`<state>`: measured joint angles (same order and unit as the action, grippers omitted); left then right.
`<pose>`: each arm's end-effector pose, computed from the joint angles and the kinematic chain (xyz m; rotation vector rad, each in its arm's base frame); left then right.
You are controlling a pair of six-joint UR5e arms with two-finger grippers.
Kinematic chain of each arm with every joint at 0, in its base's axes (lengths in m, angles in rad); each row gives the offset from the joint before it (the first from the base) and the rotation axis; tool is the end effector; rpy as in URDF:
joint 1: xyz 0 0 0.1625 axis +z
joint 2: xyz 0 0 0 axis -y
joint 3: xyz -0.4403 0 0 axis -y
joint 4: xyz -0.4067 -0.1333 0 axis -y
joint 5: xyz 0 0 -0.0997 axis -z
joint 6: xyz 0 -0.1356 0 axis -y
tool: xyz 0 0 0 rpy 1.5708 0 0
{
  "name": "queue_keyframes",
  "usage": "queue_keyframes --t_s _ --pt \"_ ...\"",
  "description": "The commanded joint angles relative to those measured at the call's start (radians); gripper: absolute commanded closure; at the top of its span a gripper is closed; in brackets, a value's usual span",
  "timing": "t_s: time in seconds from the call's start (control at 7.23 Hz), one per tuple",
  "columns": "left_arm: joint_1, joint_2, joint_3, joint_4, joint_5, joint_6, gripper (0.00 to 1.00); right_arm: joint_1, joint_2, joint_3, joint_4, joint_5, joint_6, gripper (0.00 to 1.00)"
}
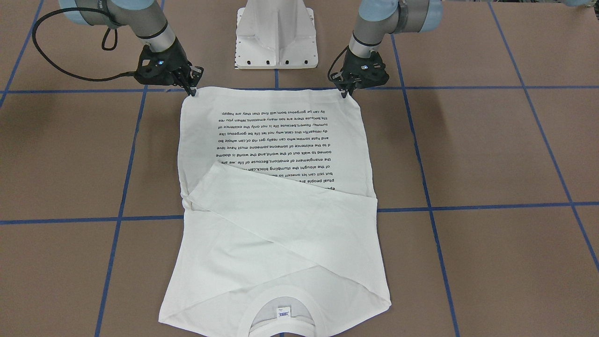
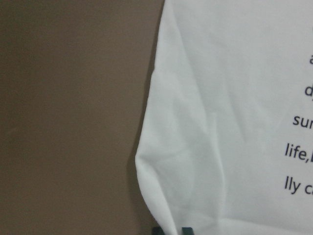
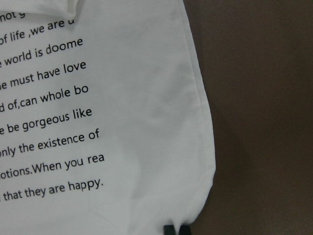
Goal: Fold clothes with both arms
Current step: 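Close both grippers on the hem corners of the shirt, then lift the hem with both grippers and start folding it toward the collar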
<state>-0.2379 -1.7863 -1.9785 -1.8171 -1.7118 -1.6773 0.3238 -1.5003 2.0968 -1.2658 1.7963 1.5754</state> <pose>0.5477 -0.2504 0.3657 -0.0749 0.8774 -0.2607 -0.4725 -0.2672 0.3771 -0.0648 -0.9208 0.2032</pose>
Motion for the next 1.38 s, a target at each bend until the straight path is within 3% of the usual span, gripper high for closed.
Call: queue_keyframes --t_s 0.0,0.14,0.69,0.97,1.24 --pt "-0.001 0.002 -0.002 0.001 0.000 -0.002 0.88 0.000 0.002 -0.001 0.000 0.000 0.000 1.00" --pt "-0.001 0.001 -0.008 0.002 0.000 -0.002 1.00 0.000 0.002 -0.001 0.000 0.000 0.000 1.00" --pt "-0.009 0.011 -0.114 0.071 -0.005 -0.036 1.00 0.008 -0.060 0.089 0.008 0.003 0.002 1.00" --pt "-0.005 0.045 -0.184 0.091 -0.006 -0.036 1.00 0.020 -0.096 0.124 0.008 0.127 -0.005 1.00" --pt "0.008 0.044 -0.229 0.152 -0.057 -0.036 1.00 0.021 -0.161 0.190 0.009 0.181 -0.005 1.00"
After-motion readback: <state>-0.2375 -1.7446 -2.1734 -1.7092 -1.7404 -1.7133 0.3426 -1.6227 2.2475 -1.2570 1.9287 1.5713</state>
